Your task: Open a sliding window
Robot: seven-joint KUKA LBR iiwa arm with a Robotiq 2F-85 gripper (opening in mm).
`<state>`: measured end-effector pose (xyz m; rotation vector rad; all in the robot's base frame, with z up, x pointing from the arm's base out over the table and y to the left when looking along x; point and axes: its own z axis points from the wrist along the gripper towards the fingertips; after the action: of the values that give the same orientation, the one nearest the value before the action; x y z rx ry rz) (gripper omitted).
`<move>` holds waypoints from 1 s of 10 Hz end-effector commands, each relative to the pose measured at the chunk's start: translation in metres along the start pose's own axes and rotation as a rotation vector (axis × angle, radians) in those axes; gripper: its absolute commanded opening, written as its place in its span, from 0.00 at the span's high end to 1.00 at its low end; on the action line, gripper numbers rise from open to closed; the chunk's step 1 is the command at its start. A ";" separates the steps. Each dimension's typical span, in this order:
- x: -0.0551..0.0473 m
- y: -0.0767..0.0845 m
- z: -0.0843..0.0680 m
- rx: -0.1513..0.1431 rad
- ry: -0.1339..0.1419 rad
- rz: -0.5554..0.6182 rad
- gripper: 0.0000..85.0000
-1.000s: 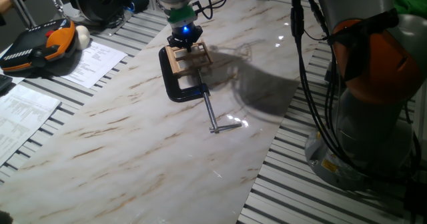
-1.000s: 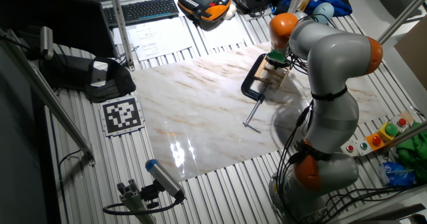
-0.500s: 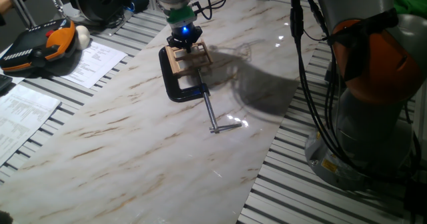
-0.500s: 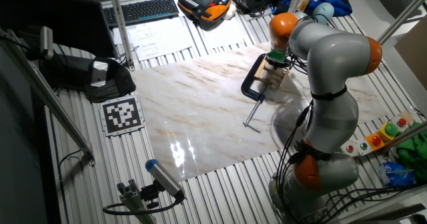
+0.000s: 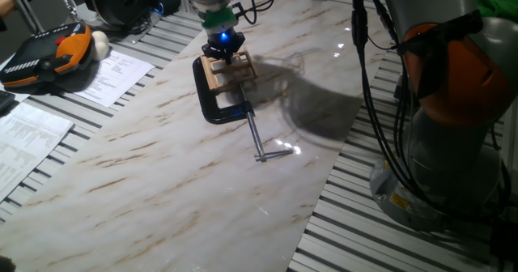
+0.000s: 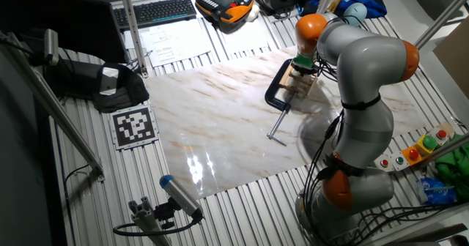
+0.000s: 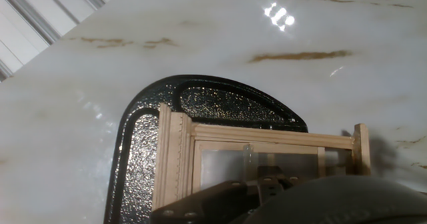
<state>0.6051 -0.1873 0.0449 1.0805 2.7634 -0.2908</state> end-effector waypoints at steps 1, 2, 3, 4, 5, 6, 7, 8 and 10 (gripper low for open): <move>0.000 0.001 0.000 0.000 0.000 0.000 1.00; 0.000 0.002 -0.001 -0.001 0.001 0.000 1.00; 0.000 0.003 -0.001 0.001 0.001 0.001 1.00; 0.000 0.004 -0.001 0.002 0.002 0.001 1.00; 0.000 0.005 -0.002 0.002 0.004 0.001 1.00; 0.001 0.006 -0.002 0.001 0.005 0.002 1.00; 0.001 0.007 -0.001 0.000 0.006 0.002 1.00; 0.001 0.008 -0.001 -0.001 0.010 0.002 1.00; 0.001 0.011 -0.002 0.001 0.010 0.002 1.00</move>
<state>0.6114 -0.1780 0.0453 1.0874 2.7704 -0.2886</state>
